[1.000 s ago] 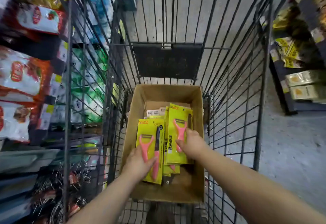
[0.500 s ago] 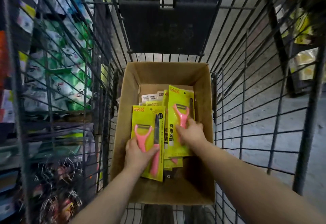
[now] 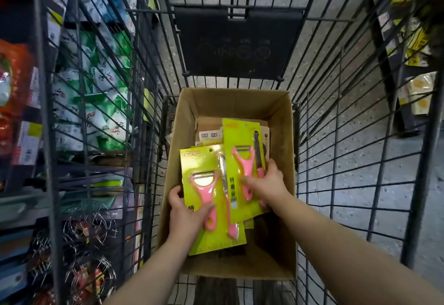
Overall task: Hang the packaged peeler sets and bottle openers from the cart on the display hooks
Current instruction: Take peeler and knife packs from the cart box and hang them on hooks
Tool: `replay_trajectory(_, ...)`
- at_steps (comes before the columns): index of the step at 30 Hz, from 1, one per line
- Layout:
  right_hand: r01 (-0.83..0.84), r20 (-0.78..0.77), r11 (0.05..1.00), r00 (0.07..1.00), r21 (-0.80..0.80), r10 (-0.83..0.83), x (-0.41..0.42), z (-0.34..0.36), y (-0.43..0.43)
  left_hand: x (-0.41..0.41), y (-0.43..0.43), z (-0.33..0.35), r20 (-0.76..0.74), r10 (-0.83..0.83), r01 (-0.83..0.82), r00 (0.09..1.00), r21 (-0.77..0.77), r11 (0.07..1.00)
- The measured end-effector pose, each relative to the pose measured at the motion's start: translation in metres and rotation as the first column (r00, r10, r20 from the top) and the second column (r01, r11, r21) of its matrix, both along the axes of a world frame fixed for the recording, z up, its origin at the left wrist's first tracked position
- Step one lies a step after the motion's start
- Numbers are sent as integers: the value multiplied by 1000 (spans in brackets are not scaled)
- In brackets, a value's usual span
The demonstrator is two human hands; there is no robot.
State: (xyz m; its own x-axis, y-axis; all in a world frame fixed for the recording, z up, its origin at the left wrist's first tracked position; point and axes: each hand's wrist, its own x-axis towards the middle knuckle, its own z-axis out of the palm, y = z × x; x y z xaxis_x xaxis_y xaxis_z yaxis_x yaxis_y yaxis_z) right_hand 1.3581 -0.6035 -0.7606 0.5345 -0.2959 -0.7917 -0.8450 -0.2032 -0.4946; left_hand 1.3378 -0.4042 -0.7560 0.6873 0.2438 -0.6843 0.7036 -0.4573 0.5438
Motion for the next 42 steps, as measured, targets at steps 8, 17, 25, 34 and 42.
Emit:
replay_trajectory(8,-107,-61,992,993,-63,103,-2,11,11,5,0,11,-25,23,-27,999,-180,983)
replay_trajectory(17,75,105,997,992,-35,-71,-6,52,4,10,15,55,23,122,-108,992,-335,936)
replay_trajectory(25,35,234,998,972,-58,-21,2,155,2,21,18,135,132,138,-73,982,-410,909)
replay_trajectory(34,-69,442,996,896,61,36,11,260,-11,22,10,242,276,213,-59,937,-477,877)
replay_trajectory(42,-321,596,938,782,132,184,-24,316,-32,-64,-19,315,406,437,-225,803,-473,852)
